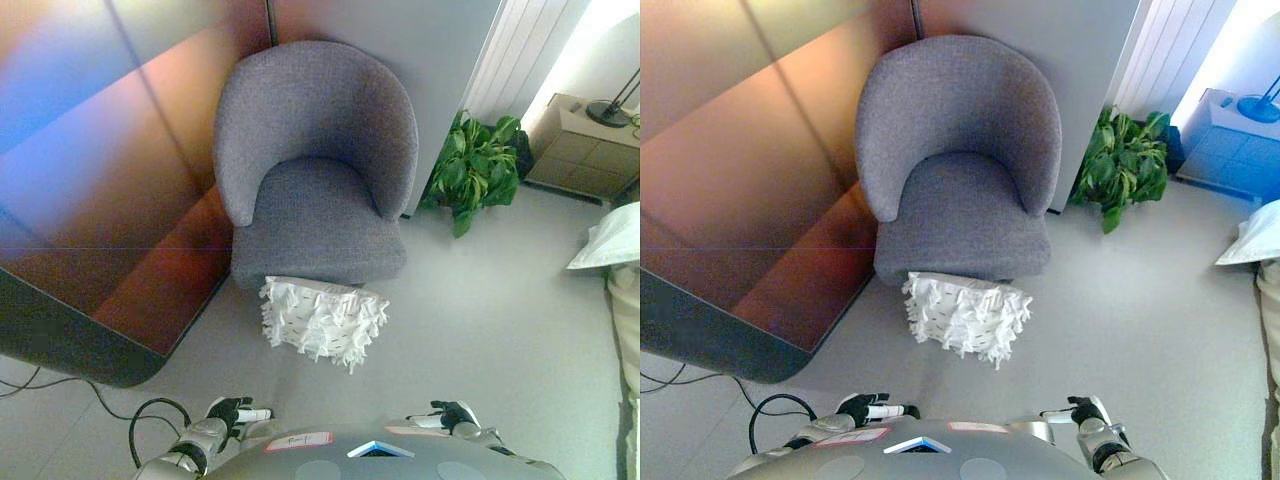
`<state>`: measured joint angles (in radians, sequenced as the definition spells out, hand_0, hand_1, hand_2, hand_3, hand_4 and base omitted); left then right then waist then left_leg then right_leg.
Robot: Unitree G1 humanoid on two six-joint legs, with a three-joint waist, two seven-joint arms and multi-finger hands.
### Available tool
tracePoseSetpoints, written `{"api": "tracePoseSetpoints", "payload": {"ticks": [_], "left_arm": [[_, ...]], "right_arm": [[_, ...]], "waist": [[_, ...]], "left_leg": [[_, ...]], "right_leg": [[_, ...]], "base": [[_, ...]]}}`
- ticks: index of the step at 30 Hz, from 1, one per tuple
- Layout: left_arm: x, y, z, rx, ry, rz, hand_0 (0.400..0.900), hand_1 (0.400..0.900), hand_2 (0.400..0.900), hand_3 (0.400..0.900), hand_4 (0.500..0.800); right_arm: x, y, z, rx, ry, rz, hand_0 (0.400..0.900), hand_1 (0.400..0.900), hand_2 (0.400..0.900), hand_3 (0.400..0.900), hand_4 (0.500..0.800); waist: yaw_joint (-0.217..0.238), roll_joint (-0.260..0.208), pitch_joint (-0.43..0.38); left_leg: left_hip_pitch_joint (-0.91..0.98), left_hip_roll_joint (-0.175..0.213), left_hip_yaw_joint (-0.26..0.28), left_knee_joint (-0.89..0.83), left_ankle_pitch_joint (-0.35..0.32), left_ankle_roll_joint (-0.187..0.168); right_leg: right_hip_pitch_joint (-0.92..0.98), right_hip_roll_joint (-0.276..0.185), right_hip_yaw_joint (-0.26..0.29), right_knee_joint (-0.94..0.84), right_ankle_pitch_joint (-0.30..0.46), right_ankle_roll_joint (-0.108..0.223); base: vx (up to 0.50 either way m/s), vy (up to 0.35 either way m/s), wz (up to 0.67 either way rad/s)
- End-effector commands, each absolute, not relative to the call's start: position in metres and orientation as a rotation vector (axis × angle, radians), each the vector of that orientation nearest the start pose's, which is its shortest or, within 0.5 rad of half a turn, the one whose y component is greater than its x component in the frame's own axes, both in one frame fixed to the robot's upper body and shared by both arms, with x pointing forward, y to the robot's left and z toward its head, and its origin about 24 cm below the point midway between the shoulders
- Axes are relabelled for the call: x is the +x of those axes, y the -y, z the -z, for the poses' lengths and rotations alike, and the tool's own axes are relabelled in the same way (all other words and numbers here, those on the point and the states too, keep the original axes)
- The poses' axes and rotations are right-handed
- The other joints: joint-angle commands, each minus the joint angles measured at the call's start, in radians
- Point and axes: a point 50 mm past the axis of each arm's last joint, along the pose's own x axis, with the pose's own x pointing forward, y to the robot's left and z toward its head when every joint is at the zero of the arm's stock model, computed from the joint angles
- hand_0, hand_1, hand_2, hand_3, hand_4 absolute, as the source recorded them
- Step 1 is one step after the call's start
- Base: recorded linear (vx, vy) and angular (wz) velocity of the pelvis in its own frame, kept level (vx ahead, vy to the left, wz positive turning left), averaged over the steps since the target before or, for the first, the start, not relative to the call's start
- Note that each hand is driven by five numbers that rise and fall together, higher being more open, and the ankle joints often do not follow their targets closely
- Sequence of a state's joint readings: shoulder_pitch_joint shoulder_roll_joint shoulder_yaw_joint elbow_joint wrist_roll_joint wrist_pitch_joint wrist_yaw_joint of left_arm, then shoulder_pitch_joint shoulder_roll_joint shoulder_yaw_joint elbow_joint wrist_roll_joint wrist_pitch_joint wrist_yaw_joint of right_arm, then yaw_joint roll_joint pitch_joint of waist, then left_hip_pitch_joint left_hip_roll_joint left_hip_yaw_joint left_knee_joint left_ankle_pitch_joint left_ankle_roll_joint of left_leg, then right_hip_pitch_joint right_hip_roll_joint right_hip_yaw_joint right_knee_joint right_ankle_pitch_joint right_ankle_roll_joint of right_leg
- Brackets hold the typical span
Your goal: Pick up the pillow and put it on the sofa.
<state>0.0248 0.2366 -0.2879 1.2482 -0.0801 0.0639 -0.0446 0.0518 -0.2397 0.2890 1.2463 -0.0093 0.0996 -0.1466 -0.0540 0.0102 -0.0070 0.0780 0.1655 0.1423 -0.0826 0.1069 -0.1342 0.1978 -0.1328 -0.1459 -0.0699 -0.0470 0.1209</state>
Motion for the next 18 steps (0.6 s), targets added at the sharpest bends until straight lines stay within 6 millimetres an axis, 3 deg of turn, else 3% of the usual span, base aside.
{"api": "tracePoseSetpoints", "payload": {"ticks": [1, 4, 6, 8, 11, 14, 18], "left_arm": [[0.09, -0.236, 0.162, 0.362, -1.306, 0.059, 0.9, 0.9, 0.9, 0.9, 0.8], [0.098, -0.234, 0.161, 0.343, -1.263, 0.036, 0.9, 0.9, 0.9, 0.9, 0.8], [0.101, -0.233, 0.16, 0.322, -1.235, 0.003, 0.9, 0.9, 0.9, 0.9, 0.8], [0.103, -0.234, 0.159, 0.292, -1.223, -0.028, 0.9, 0.9, 0.9, 0.9, 0.8], [0.101, -0.238, 0.159, 0.235, -1.228, -0.087, 0.9, 0.9, 0.9, 0.9, 0.8], [0.089, -0.241, 0.161, 0.187, -1.261, -0.143, 0.9, 0.9, 0.9, 0.9, 0.8], [0.073, -0.24, 0.165, 0.176, -1.298, -0.165, 0.9, 0.9, 0.9, 0.9, 0.8]], "right_arm": [[0.089, 0.233, 0.163, -0.496, -1.302, 0.105, 0.9, 0.9, 0.9, 0.9, 0.8], [0.093, 0.238, 0.161, -0.499, -1.293, 0.13, 0.9, 0.9, 0.9, 0.9, 0.8], [0.091, 0.243, 0.16, -0.517, -1.303, 0.135, 0.9, 0.9, 0.9, 0.9, 0.8], [0.084, 0.249, 0.16, -0.54, -1.333, 0.132, 0.9, 0.9, 0.9, 0.9, 0.8], [0.073, 0.259, 0.16, -0.54, -1.369, 0.15, 0.9, 0.9, 0.9, 0.9, 0.8], [0.069, 0.263, 0.159, -0.534, -1.373, 0.142, 0.9, 0.9, 0.9, 0.9, 0.8], [0.063, 0.263, 0.16, -0.531, -1.365, 0.14, 0.9, 0.9, 0.9, 0.9, 0.8]], "waist": [[0.003, 0.001, 0.075], [-0.01, -0.017, 0.094], [-0.011, -0.037, 0.114], [0.003, -0.039, 0.141], [0.022, -0.017, 0.168], [0.056, 0.003, 0.173], [0.09, 0.014, 0.169]], "left_leg": [[0.072, -0.05, 0.01, 0.02, -0.123, 0.078], [0.029, -0.01, 0.007, 0.148, -0.128, 0.067], [-0.043, 0.024, 0.011, 0.342, -0.083, 0.072], [-0.137, 0.024, -0.005, 0.431, -0.033, 0.075], [-0.177, 0.03, 0.05, 0.307, 0.035, 0.038], [-0.225, 0.007, 0.023, 0.148, 0.137, 0.001], [-0.267, -0.011, 0.011, 0.018, 0.174, -0.012]], "right_leg": [[-0.099, 0.059, 0.024, 0.095, -0.011, -0.022], [-0.131, 0.078, 0.061, 0.149, -0.027, -0.05], [-0.133, 0.088, 0.073, 0.171, -0.034, -0.08], [-0.111, 0.108, 0.094, 0.185, -0.043, -0.096], [-0.051, 0.134, 0.071, 0.175, -0.07, -0.084], [0.015, 0.148, 0.055, 0.153, -0.1, -0.078], [0.081, 0.147, 0.058, 0.152, -0.164, -0.075]], "base": [[0.03, -0.174, 0.09], [0.02, -0.187, 0.03], [0.07, -0.232, -0.09], [0.16, -0.155, -0.21], [0.29, 0.015, -0.12], [0.33, 0.067, -0.17], [0.42, 0.107, -0.32]]}}
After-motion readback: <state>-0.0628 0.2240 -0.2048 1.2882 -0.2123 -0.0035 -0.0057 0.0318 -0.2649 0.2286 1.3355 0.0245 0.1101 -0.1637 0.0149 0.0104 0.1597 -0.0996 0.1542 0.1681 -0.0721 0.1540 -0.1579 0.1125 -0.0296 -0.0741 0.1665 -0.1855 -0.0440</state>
